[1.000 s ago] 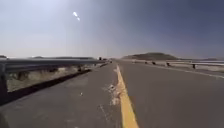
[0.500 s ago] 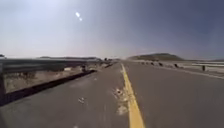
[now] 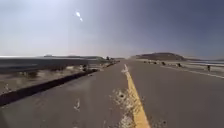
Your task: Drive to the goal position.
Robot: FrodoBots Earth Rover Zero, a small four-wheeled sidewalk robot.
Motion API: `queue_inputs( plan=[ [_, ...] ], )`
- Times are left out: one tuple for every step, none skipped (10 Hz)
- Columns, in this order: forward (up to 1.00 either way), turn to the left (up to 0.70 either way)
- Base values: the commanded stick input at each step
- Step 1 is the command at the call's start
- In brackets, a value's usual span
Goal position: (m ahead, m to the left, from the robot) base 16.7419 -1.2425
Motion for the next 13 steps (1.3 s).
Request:
queue_inputs(
  plan=[
    [0.5,0.0],
    [0.5,0.0],
    [0.5,0.0],
    [0.5,0.0],
    [0.5,0.0],
    [0.5,0.0],
    [0.5,0.0],
    [0.5,0.0],
    [0.5,0.0],
    [0.5,0.0],
    [0.5,0.0],
    [0.5,0.0],
    [0.5,0.0]
  ],
)
